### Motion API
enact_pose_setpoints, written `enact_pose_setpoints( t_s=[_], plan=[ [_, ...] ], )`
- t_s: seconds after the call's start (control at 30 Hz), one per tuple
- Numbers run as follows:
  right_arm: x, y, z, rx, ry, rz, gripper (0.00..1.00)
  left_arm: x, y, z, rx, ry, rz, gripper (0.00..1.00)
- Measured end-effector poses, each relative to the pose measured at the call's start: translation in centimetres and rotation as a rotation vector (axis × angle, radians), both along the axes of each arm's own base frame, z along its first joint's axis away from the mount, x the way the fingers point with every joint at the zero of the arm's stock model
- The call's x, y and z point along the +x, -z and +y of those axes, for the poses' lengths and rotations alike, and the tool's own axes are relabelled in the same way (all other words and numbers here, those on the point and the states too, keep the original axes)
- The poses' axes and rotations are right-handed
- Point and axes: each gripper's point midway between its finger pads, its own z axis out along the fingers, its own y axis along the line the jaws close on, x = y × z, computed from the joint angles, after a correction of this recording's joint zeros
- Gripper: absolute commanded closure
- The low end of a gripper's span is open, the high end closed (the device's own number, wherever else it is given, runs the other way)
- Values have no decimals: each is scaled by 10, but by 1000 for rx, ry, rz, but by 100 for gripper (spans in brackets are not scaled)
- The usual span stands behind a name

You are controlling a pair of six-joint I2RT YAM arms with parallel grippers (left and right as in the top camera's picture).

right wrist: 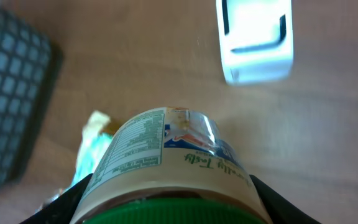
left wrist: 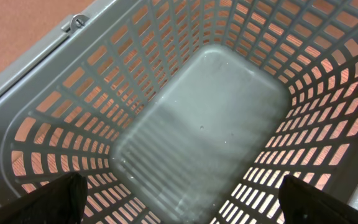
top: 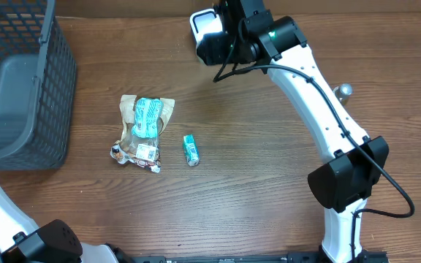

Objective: Scan the item barcode
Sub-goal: 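Carry the green jar up to the white scanner and hold it there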

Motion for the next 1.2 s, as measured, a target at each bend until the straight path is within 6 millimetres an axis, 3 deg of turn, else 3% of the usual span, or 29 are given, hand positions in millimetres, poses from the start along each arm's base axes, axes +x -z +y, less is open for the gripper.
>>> enact_pose_setpoints(
  t_s=[0.17,0.53,0.87,1.0,1.2],
  plan=[
    [23,1,9,40,7,-100,81,0,0,0,0,0,0,0],
    [65,24,20,109,51,-325,81,0,0,0,0,0,1,0],
    [105,13,20,156,137,-565,82,0,0,0,0,0,1,0],
    [119,25,25,176,143,-620,84,0,0,0,0,0,1,1],
    [136,58,26,180,181,-672,85,0,0,0,0,0,1,0]
  ],
)
